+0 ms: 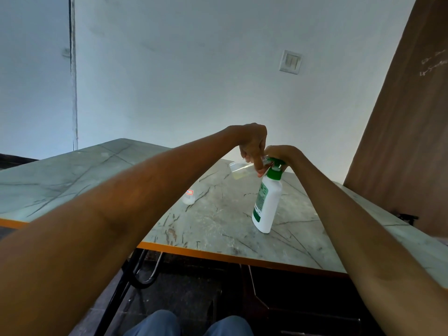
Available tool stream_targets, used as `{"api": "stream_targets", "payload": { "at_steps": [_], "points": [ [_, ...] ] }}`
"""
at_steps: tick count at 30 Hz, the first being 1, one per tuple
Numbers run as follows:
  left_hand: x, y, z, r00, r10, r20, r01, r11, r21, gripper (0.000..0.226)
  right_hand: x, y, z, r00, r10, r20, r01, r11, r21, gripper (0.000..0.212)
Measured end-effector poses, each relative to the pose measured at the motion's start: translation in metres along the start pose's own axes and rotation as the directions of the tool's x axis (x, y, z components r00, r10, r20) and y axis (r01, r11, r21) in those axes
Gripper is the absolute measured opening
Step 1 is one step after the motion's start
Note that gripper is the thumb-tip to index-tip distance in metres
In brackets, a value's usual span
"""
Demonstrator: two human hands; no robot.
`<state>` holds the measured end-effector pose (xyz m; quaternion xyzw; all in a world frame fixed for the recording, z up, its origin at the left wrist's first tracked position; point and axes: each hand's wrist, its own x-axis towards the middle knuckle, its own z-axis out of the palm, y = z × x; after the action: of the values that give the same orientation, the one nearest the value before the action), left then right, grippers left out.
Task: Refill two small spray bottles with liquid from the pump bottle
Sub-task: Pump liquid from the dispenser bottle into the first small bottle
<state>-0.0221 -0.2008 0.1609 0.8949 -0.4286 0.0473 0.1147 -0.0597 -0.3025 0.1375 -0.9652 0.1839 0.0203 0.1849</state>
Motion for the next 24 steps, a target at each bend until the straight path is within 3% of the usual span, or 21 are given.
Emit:
{"api": "stream_targets", "payload": {
  "at_steps": [1, 4, 7, 9, 11, 16, 24],
  "points": [
    [0.0, 0.001, -0.001, 1.0, -0.001, 0.001, 0.001, 1.0, -0.002, 0.045, 0.006, 0.001, -0.001, 1.0, 0.004, 0.016, -0.004, 1.0, 0.01, 0.048],
    [0.002, 0.0, 0.001, 1.0, -0.005, 0.011, 0.005, 1.0, -0.006, 0.045, 0.007, 0.003, -0.001, 1.0, 0.006, 0.019, -0.007, 0.998, 0.058, 0.013],
    [-0.001, -0.001, 0.005, 1.0, -0.01, 0.014, 0.01, 1.0, -0.013, 0.045, 0.004, 0.002, 0.003, 1.0, 0.015, 0.003, -0.016, 0.994, 0.11, 0.012],
    [-0.003, -0.001, 0.007, 0.999, -0.019, 0.027, 0.019, 0.999, -0.026, 0.045, 0.01, 0.004, 0.007, 1.0, 0.007, 0.028, -0.008, 0.999, 0.037, 0.042],
    [-0.006, 0.0, 0.007, 1.0, -0.023, 0.021, 0.024, 0.999, -0.028, 0.045, 0.012, 0.004, 0.007, 1.0, -0.012, 0.014, 0.011, 1.0, 0.015, 0.055],
    [-0.007, -0.001, 0.007, 1.0, -0.013, -0.017, 0.013, 1.0, -0.019, 0.031, 0.013, 0.002, 0.002, 0.997, -0.063, -0.033, 0.063, 0.998, -0.005, 0.05],
    [-0.005, -0.001, 0.005, 1.0, -0.003, -0.004, 0.003, 1.0, 0.007, 0.038, 0.018, 0.003, 0.001, 0.999, -0.05, 0.001, 0.05, 0.998, 0.025, 0.047]
  ]
}}
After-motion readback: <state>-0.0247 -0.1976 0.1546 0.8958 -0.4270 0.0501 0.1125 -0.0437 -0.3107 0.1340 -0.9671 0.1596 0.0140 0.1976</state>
